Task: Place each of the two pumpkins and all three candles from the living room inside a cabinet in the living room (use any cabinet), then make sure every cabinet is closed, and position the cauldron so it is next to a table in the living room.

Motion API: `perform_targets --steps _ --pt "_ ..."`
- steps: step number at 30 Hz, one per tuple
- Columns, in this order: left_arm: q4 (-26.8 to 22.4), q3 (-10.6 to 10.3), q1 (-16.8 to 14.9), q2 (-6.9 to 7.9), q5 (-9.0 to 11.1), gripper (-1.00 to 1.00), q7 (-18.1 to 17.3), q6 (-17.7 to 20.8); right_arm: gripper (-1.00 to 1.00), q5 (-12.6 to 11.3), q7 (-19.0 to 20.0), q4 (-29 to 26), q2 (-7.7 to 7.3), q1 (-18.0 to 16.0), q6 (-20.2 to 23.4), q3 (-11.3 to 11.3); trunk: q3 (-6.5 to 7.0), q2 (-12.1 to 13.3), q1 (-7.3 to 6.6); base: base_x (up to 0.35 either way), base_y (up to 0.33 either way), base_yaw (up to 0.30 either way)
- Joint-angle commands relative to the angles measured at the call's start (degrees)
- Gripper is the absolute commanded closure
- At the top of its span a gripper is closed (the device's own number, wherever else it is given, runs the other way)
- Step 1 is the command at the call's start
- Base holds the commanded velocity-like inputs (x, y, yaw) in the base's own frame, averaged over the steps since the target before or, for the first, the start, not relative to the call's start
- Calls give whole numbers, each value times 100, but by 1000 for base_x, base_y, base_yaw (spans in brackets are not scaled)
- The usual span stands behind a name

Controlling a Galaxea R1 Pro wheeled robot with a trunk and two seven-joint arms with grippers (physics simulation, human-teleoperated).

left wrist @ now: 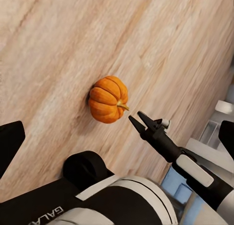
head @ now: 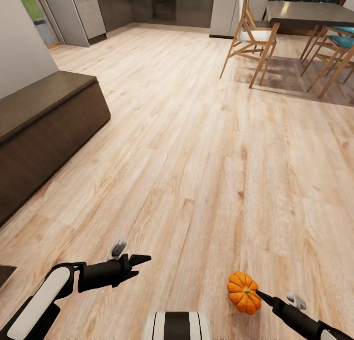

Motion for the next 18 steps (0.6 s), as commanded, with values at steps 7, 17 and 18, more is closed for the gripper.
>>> perform_targets --steps 7,17,18 --pt "-5 -12 -3 4 64 -100 57 4 -100 -61 15 -3 -4 -2 55 21 -159 -11 17 0 0 0" --pt "-3 -13 -3 4 64 -100 57 3 -100 -64 12 4 -2 -5 48 21 -359 -23 40 0 0 0" --pt "-4 -13 -3 4 64 -100 57 3 -100 -66 11 4 -2 -5 47 19 -359 -23 40 0 0 0"
